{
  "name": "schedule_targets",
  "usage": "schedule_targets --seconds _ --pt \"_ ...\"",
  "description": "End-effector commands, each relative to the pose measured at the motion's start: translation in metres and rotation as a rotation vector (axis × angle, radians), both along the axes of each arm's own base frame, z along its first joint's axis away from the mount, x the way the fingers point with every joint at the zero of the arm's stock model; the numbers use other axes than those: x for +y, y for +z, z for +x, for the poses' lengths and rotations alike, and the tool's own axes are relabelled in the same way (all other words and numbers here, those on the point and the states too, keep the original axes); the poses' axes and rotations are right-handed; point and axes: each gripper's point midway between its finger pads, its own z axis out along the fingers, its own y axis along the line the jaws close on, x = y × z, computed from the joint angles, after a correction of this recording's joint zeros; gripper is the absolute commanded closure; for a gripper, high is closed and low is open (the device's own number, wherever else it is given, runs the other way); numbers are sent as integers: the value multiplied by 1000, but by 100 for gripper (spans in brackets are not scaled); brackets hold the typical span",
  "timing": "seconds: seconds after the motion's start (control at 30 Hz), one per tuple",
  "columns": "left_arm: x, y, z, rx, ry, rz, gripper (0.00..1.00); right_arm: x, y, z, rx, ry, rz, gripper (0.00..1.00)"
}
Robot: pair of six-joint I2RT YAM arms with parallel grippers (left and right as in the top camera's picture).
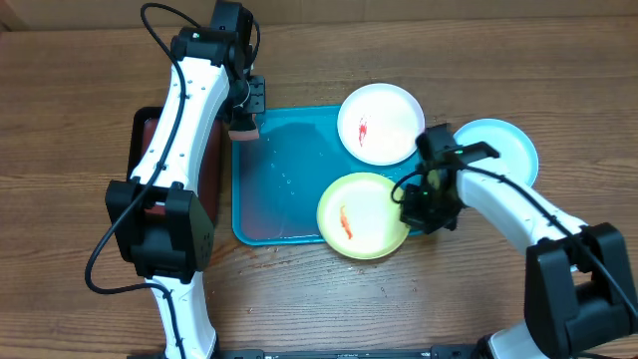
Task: Clean dirty plates on tray and stack at the side
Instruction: 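Drag the yellow plate left to the tray center with the right gripper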
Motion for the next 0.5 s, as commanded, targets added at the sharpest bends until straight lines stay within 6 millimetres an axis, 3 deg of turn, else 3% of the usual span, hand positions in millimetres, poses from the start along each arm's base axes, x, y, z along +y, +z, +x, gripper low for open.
schedule_targets --seconds 0.0,0.27,0.47 --pt "4 3 1 -10 22 -6 96 28 18 21 -90 -6 39 96" --pt "4 3 1 -10 22 -6 96 85 36 55 -271 -19 155 96" --pt "4 3 1 -9 22 -5 96 114 33 72 -328 -84 214 96"
